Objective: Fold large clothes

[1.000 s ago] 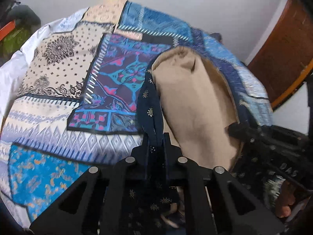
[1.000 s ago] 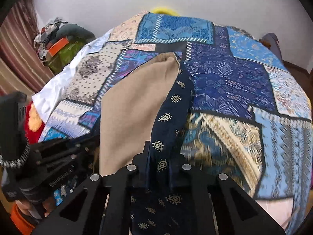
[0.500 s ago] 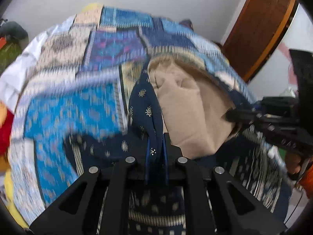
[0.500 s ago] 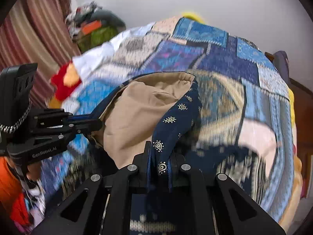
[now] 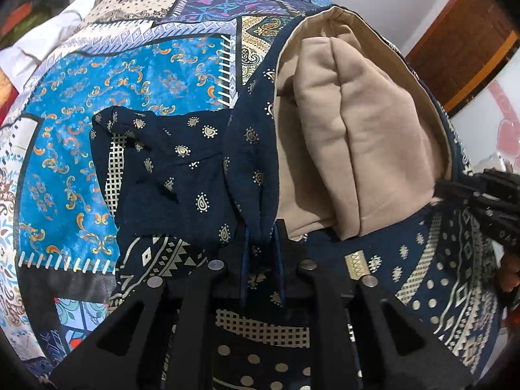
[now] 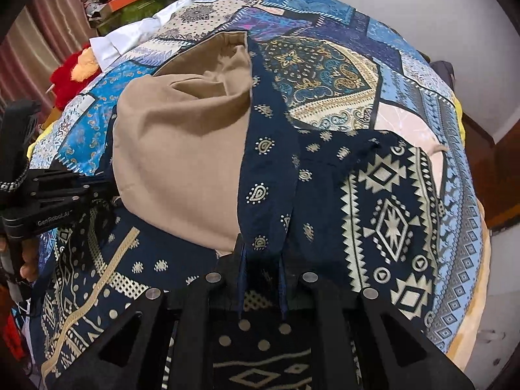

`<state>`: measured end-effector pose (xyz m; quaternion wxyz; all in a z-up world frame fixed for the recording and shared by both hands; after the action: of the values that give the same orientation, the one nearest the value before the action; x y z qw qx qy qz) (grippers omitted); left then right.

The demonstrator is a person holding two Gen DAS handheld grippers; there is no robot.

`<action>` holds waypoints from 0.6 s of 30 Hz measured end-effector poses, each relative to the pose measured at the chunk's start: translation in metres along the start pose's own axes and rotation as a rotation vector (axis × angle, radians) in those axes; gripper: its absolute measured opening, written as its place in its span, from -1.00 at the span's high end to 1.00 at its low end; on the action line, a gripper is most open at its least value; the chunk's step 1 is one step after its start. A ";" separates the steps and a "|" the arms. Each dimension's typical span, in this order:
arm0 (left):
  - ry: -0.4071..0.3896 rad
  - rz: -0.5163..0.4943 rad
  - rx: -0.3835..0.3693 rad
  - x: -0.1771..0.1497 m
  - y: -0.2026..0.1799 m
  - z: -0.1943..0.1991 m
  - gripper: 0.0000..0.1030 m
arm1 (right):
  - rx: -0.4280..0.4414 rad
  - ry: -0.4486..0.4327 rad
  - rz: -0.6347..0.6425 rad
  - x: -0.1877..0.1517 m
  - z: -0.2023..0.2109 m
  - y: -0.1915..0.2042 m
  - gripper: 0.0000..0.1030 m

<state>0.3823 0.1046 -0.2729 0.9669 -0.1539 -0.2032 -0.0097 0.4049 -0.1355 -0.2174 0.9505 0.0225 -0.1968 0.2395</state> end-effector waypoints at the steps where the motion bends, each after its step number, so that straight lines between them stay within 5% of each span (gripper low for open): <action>1: -0.001 -0.007 0.006 0.000 -0.001 0.000 0.66 | -0.007 0.002 0.007 -0.002 0.001 -0.002 0.78; 6: -0.004 -0.013 0.020 -0.002 -0.004 0.000 0.62 | -0.024 -0.001 -0.008 -0.011 0.009 -0.008 0.77; 7: -0.004 -0.012 0.023 -0.002 -0.004 0.000 0.60 | -0.033 -0.001 -0.019 -0.012 0.011 -0.011 0.59; 10: -0.007 -0.020 0.048 -0.003 -0.004 0.000 0.44 | -0.176 -0.050 -0.037 -0.014 0.021 -0.020 -0.65; 12: -0.008 -0.024 0.057 -0.005 -0.005 0.002 0.43 | -0.225 -0.098 -0.036 -0.019 0.032 -0.029 -0.71; 18: -0.020 -0.041 0.082 0.003 -0.011 0.024 0.11 | -0.100 -0.117 -0.121 -0.017 0.064 -0.063 -0.71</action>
<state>0.3752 0.1018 -0.2480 0.9699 -0.1099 -0.2163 -0.0198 0.3973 -0.2080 -0.1615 0.9499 0.0009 -0.2622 0.1699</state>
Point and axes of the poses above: each gripper's, at about its wrist camera, not at the fingertips, and z roughly against the way its jaws point, y to its left, x to its top, the point moved 1 cm from there along -z, roughly the way its jaws point, and after that the axes turned 5 degrees about -x, right-handed, at the moved point
